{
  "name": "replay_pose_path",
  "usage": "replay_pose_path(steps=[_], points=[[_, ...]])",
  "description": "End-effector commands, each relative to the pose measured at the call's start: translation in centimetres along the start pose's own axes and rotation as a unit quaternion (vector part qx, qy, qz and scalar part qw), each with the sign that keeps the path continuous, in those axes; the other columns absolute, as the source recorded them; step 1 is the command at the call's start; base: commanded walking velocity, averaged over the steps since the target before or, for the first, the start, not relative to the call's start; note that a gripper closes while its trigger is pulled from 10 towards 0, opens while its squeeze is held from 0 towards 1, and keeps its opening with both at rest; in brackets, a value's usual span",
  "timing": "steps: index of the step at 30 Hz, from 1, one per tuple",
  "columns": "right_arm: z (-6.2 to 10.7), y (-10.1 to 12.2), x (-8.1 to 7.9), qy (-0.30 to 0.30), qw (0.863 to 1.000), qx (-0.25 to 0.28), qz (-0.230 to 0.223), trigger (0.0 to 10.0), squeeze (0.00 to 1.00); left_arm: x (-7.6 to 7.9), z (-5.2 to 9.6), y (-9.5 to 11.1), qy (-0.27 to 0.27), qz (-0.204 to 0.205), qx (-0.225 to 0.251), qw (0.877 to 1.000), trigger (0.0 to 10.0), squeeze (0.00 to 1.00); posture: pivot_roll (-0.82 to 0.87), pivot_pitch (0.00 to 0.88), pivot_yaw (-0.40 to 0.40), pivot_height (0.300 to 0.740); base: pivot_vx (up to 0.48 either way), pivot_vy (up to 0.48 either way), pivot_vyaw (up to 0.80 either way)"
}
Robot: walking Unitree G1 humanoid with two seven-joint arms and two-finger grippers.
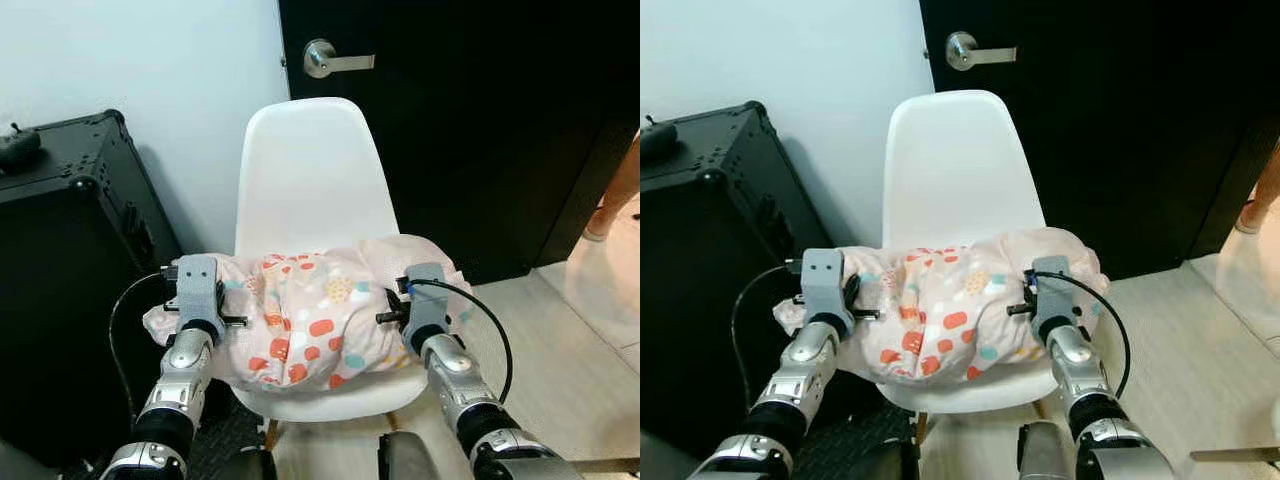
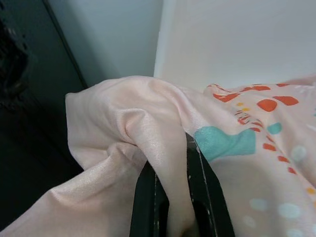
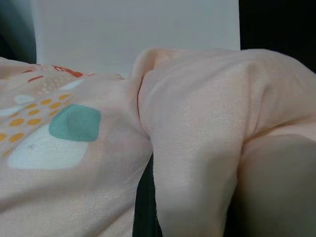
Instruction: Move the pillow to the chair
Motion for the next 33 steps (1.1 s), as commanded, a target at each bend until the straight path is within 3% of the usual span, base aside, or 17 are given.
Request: replay_pose_path(steps=[1, 8, 18, 26, 33], points=[[-0.6, 0.5, -1.2, 0.027, 1.0, 0.004, 0.013, 10.0, 0.0, -0.3, 0.1, 0.4, 0.007, -0.008, 0.014, 1.0, 10.0, 0.0, -0.06, 0.03, -0.023, 0.62, 0.0, 0.0, 0.0], [-1.1, 0.7, -3.5, 0.085, 0.995, -0.001, 0.049, 10.0, 0.0, -1.4, 1.2, 0.2, 0.037, -0.012, 0.022, 0.999, 10.0, 0.0, 0.01, 0.049, -0.097, 0.62, 0.0, 0.0, 0.0], [-1.2, 0.5, -4.2, 0.114, 0.992, -0.015, 0.057, 10.0, 0.0, -0.6, 2.4, -0.5, 0.042, -0.018, 0.017, 0.999, 10.0, 0.0, 0.06, 0.073, -0.167, 0.62, 0.0, 0.0, 0.0], [-1.1, 0.4, -3.1, 0.085, 0.996, -0.013, -0.004, 10.0, 0.0, -0.8, 2.0, 0.0, 0.035, -0.033, 0.016, 0.999, 10.0, 0.0, 0.05, 0.091, -0.141, 0.6, 0.0, 0.0, 0.0], [-1.1, 0.3, -2.6, 0.062, 0.998, -0.015, -0.015, 10.0, 0.0, -0.7, 1.8, -1.8, 0.032, -0.027, -0.026, 0.999, 10.0, 0.0, 0.03, 0.087, -0.121, 0.585, 0.0, 0.0, 0.0]])
Point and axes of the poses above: a point about 5 cm out from each wrist's last joint towards the gripper, its own z axis pointing back from the gripper into the wrist, its own y axis along the axis of the wrist's last joint, x = y × z, the point moved 2 cm from there along -z, pointing out of the wrist towards the gripper, and after that the axes turned 13 degrees about -z, right-handed, at the moved point
